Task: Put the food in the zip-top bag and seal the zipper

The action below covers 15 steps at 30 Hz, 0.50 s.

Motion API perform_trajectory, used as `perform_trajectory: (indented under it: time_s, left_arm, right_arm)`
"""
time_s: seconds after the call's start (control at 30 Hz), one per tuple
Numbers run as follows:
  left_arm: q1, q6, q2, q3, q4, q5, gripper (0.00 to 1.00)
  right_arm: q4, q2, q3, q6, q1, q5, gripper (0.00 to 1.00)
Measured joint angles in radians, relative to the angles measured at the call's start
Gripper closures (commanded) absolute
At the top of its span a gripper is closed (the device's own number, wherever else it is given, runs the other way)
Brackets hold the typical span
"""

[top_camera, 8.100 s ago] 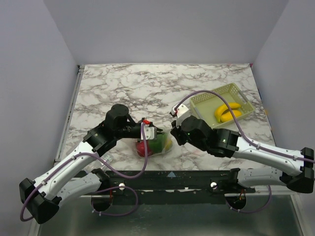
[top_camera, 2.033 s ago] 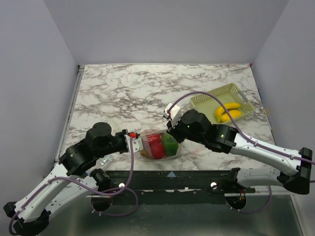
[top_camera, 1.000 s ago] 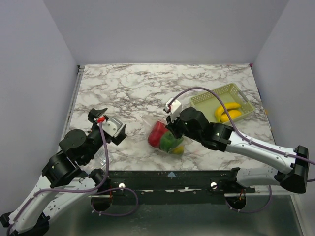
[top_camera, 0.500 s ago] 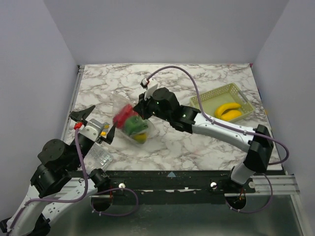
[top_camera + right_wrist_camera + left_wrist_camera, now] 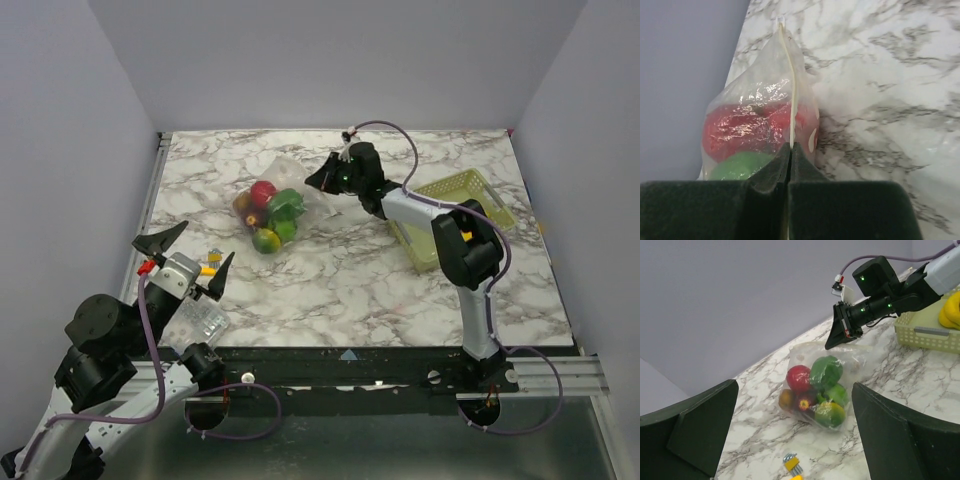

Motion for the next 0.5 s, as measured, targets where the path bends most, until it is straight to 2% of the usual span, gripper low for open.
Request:
perform_trajectory:
  time_s: [0.2,0.5]
  left_arm:
    - [0.000,0.000,-0.020,-0.022,-0.014,0.016,0.01]
    - [0.000,0.008,0.006,-0.025,-0.017,0.032,0.01]
  right_arm:
    - [0.026,0.058,0.000,0.032,-0.104,-0.047,1.00]
    - [0.044,0.060,0.000,0.019,-0.100,-0.067,0.91]
